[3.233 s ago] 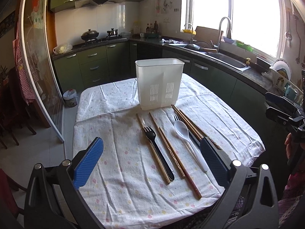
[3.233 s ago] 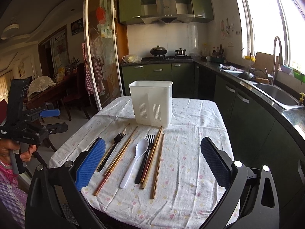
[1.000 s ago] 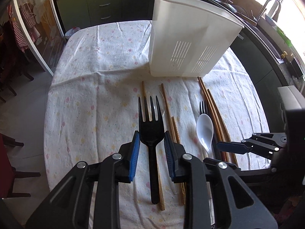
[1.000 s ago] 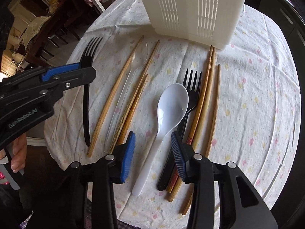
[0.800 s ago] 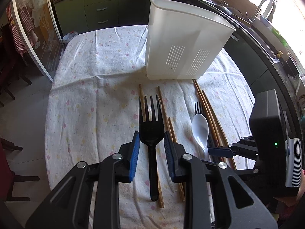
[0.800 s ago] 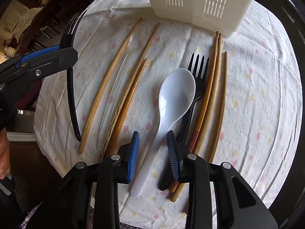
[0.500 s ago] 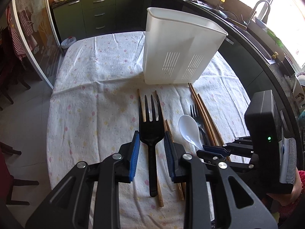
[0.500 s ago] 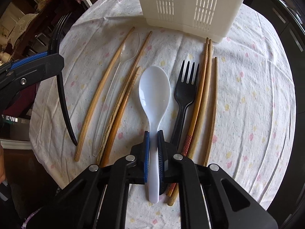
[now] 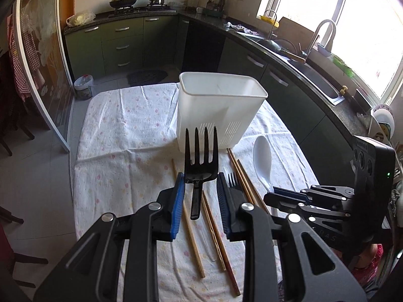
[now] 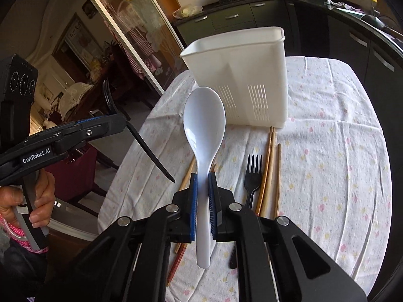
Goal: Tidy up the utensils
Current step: 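Lift the white spoon with the right tool and drop it into the white holder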
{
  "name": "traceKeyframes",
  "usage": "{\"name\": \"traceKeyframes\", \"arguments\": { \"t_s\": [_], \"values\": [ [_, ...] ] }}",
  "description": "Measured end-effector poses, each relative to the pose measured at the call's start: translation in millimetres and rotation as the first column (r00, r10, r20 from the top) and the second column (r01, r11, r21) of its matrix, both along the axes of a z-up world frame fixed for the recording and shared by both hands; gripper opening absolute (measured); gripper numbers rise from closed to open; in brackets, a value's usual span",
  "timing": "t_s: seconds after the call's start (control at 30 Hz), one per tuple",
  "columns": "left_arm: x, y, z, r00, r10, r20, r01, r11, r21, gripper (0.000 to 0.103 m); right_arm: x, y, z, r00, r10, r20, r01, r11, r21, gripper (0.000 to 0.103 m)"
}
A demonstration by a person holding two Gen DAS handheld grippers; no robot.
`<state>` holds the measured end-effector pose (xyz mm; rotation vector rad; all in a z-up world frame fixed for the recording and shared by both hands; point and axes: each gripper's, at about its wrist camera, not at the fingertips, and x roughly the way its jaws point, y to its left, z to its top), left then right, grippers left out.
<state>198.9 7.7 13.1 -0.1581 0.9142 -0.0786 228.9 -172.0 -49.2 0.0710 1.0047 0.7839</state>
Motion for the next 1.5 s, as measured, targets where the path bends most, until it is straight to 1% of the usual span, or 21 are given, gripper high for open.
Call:
{"name": "traceKeyframes", "arguments": {
  "t_s": [0.07,0.13,0.23,0.43,0.5,0.63,0.73,0.83,0.93,1.03,1.13,1.23,1.4,1.5],
  "values": [
    [2.1,-0.8,9.9,1.000,-0.007,0.021,0.007,1.000,-0.004,0.025,1.3,-1.6,9.0,1.000,0.002,0.012,-0.003,1.000,0.027,0.009],
    [5.5,-0.1,18.9,0.999,-0.012,0.038,0.012,1.000,-0.008,0.025,5.7,-13.2,18.9,1.000,0.001,0.022,-0.002,0.999,0.050,0.009],
    [12.6,0.7,34.5,0.998,-0.020,0.066,0.020,1.000,-0.011,0.025,19.1,-22.0,36.8,0.999,-0.012,0.045,0.008,0.996,0.083,0.009],
    [33.4,0.7,72.5,0.989,-0.026,0.143,0.029,1.000,-0.012,0.025,41.8,-30.4,78.3,0.992,-0.056,0.111,0.038,0.988,0.153,0.009],
    [41.0,-0.2,87.7,0.983,-0.026,0.181,0.029,0.999,-0.014,0.025,50.3,-29.9,93.7,0.987,-0.074,0.144,0.049,0.984,0.174,0.009],
    [59.3,-4.7,117.5,0.959,-0.020,0.283,0.017,1.000,0.015,0.025,72.1,-26.1,125.3,0.958,-0.144,0.249,0.091,0.973,0.214,0.009],
    [77.5,-10.0,126.7,0.943,-0.015,0.333,0.001,0.999,0.042,0.025,91.2,-20.6,137.8,0.918,-0.220,0.331,0.141,0.959,0.248,0.009],
    [98.7,-13.9,119.0,0.942,-0.009,0.336,-0.008,0.999,0.051,0.025,106.9,-10.2,134.2,0.875,-0.280,0.395,0.184,0.947,0.264,0.009],
    [119.0,-15.5,96.2,0.957,-0.009,0.291,-0.006,0.999,0.050,0.025,123.9,1.3,116.8,0.847,-0.308,0.434,0.219,0.945,0.244,0.009],
    [130.5,-16.3,70.6,0.972,-0.021,0.233,0.009,0.999,0.052,0.025,134.7,7.8,95.5,0.845,-0.304,0.439,0.227,0.949,0.220,0.009],
    [136.8,-17.4,48.9,0.982,-0.033,0.185,0.022,0.998,0.059,0.025,142.6,12.8,73.3,0.859,-0.277,0.430,0.213,0.958,0.192,0.009],
    [139.3,-18.1,31.1,0.988,-0.044,0.145,0.036,0.998,0.057,0.025,137.3,12.8,55.5,0.860,-0.258,0.441,0.203,0.965,0.169,0.009],
    [140.5,-22.7,16.4,0.993,-0.052,0.111,0.045,0.997,0.061,0.025,128.4,12.5,37.5,0.861,-0.238,0.449,0.196,0.971,0.139,0.010],
    [138.9,-24.4,14.7,0.993,-0.056,0.104,0.049,0.997,0.063,0.025,119.1,10.4,32.5,0.861,-0.230,0.454,0.195,0.973,0.123,0.014]
  ]
}}
